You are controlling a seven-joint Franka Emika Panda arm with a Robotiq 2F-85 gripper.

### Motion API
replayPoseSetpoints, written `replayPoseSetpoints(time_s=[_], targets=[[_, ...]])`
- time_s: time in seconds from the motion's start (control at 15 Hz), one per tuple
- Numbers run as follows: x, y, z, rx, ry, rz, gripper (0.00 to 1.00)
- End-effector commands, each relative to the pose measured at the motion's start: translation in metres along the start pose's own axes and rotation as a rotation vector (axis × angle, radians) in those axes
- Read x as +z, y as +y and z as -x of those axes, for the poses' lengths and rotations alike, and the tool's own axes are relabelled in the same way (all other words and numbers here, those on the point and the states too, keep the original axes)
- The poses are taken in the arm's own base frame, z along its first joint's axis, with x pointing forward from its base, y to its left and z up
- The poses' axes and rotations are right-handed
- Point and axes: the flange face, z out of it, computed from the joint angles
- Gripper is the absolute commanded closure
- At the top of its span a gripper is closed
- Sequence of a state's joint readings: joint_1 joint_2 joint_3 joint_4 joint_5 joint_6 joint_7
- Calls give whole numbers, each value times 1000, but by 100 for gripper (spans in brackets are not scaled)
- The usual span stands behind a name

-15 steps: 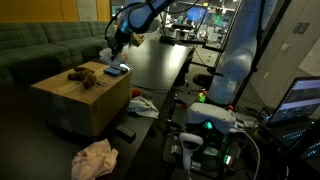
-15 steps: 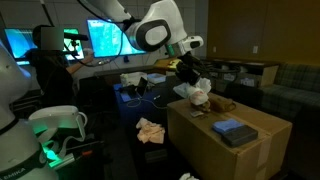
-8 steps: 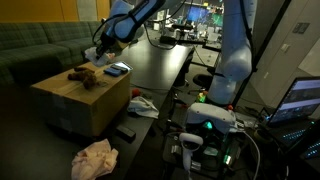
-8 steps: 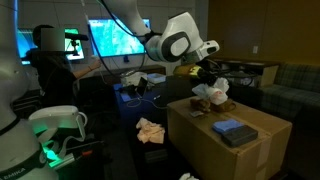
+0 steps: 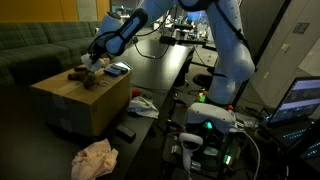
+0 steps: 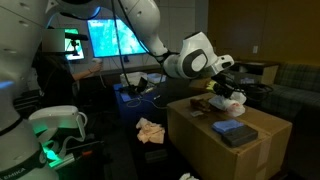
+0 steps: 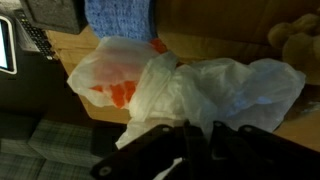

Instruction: Place the turnip plushie on the table, then the duster on the box, then the left duster on the table, then the blue sponge on the box, then the white towel on the table, then the white cloth on the box, then the small brown object on the table, then the duster on the box, then the moose on the table, and finally, the peach shirt on the box

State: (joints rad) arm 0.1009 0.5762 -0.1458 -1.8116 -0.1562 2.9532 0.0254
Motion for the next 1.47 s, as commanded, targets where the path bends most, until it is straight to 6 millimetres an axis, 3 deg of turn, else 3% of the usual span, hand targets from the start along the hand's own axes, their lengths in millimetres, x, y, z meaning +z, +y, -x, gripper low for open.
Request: replayPoseSetpoints(time_s=[0.0,0.2,0.27,0.4,0.93,1.4], targets=[[19,1,-19,13,35,51,99],[23,3,-22,21,29,72,94],[24,3,-23,23,30,78,69],[24,7,-25,30,32,97,64],[-2,30,-30,69,42,144,4],[-42,16,-6,16,-99,151,0]])
